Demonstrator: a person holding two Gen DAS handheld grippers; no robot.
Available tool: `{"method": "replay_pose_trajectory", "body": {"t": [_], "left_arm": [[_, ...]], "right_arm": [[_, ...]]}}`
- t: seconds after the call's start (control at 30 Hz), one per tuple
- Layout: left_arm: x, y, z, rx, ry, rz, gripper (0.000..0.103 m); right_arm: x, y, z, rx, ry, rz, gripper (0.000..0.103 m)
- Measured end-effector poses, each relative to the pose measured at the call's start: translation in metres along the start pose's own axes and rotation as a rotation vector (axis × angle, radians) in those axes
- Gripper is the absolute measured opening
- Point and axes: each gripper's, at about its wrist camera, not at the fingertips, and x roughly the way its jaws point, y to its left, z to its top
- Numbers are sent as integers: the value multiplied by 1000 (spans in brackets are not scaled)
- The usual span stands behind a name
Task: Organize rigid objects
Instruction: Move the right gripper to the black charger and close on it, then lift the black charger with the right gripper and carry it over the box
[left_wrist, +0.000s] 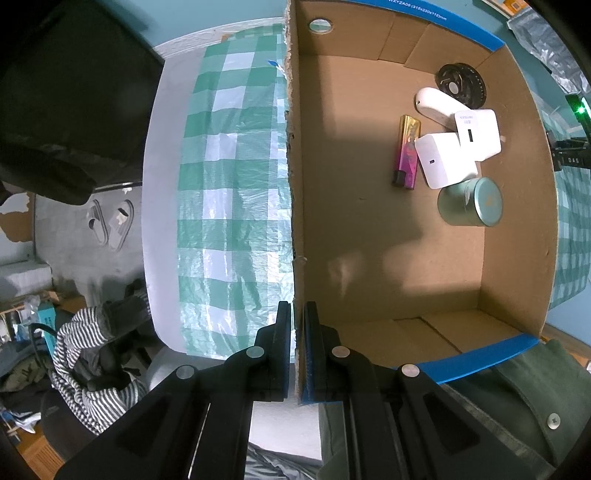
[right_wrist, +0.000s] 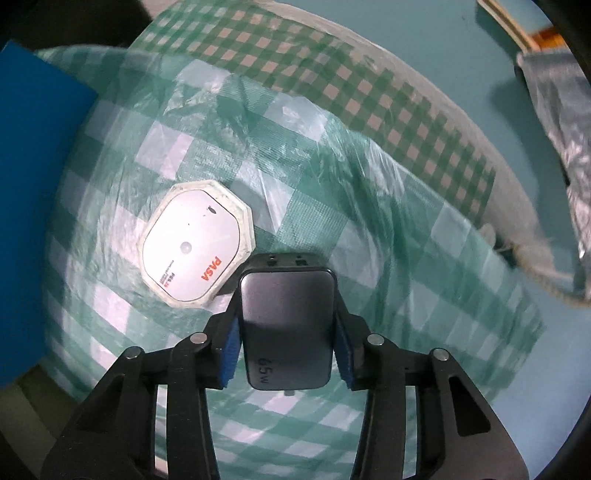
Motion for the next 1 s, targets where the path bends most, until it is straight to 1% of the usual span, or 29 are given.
{"method": "replay_pose_trajectory", "body": {"t": [0.17,0.33,0.5,0.63,0.73,1.0], "left_arm": [[0,0,0,5,1,2,7],[1,-1,0,13,4,0,7],[0,0,-1,16,0,-6,7],[1,0,-1,20,-2,-6,7],[2,-1,-1,22,-2,-10,7],[3,-1,-3,25,-6,-20,7]], "right_arm": [[4,-9,0,103,-4,44,42],[6,-17,-1,161,-17,61,41],[0,-14,-7,216,-3,82,41],[-12,-5,-14,232,5,98,41],[-22,2,-15,226,4,94,41],[-61,24,-15,212,-21,104,41]]}}
